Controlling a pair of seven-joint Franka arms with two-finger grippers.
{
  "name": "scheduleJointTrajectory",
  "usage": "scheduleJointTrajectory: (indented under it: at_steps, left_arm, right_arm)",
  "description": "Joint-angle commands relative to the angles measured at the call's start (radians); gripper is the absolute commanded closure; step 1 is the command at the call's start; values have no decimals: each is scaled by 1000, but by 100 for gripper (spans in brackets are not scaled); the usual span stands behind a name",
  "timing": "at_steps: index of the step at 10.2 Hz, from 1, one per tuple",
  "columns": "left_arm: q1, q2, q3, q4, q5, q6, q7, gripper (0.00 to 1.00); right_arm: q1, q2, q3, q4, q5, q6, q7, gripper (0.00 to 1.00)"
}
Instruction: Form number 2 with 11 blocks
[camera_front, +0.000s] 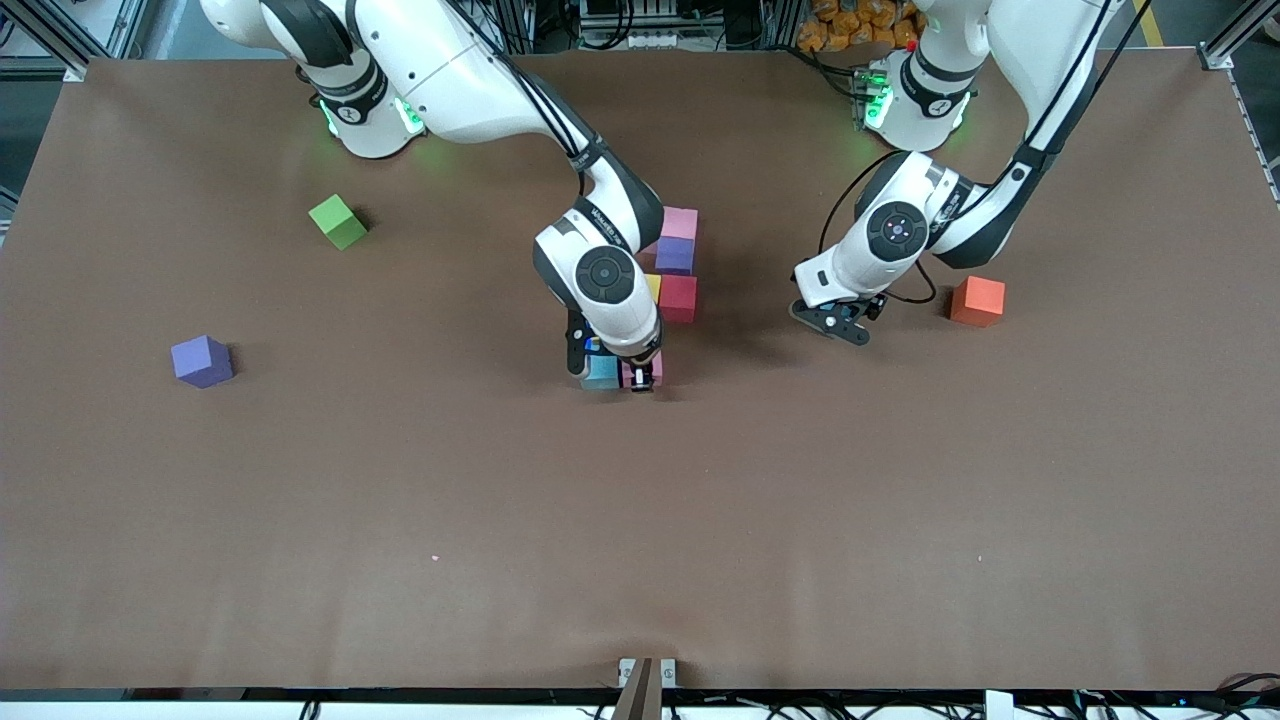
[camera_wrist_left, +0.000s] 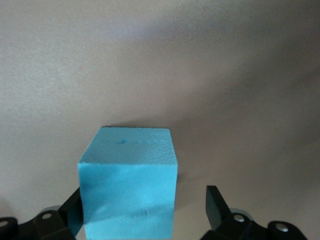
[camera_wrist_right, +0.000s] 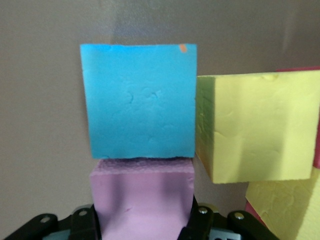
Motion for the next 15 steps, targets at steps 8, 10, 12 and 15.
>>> scheduleJointTrajectory:
  at_steps: [8, 10, 12, 15]
  left_arm:
    - [4, -20, -39, 186, -8, -212, -195, 72]
    - [-10, -6, -53, 265, -69, -271, -344, 72]
    - [-25, 5, -54, 273, -53, -271, -310, 71]
    - [-34, 22, -54, 293, 20, -255, -74, 71]
  right_arm:
    - [1, -23, 9, 16, -19, 4, 32, 0]
    - [4, -37, 12, 16, -13, 1, 32, 0]
    - [3, -41, 15, 55, -12, -66, 31, 0]
    - [-16, -73, 7, 75, -19, -97, 2, 0]
